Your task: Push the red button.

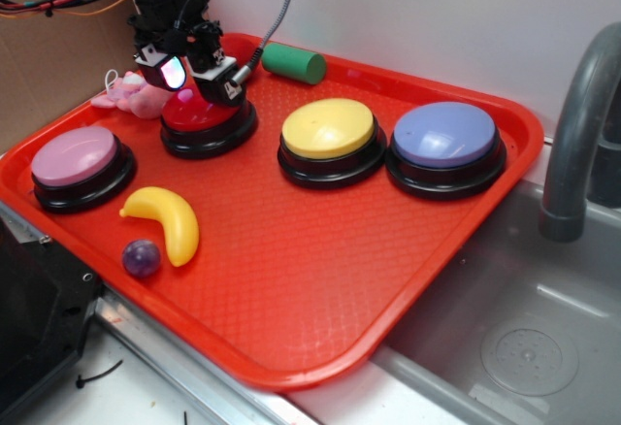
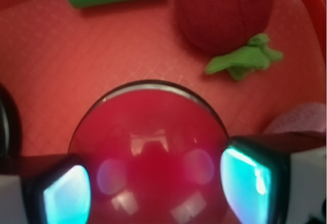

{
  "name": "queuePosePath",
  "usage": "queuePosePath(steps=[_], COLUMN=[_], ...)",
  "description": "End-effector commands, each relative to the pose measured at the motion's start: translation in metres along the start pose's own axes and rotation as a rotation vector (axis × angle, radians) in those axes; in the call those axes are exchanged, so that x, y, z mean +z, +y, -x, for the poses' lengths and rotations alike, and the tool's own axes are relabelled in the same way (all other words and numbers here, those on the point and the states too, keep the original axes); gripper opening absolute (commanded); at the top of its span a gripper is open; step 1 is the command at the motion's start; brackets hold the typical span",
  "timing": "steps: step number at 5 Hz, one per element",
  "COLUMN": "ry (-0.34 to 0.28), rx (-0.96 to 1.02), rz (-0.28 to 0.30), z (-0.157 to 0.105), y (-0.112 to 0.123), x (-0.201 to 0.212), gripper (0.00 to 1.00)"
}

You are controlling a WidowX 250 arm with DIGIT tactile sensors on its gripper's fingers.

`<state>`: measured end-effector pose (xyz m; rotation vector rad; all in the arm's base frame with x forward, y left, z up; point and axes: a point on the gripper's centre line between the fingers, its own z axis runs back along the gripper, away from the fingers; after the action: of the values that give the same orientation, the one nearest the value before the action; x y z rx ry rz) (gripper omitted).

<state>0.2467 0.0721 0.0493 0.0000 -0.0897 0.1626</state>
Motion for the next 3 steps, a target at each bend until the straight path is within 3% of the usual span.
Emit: queuePosePath(steps=[1, 3], ry=[0.003, -0.016], rx=[0.008, 0.045], rz=[-0.045, -0.019], z=[0.001, -0.005], y=[0.003, 0.009], x=[0.018, 0.057], gripper=[1.00, 1.00])
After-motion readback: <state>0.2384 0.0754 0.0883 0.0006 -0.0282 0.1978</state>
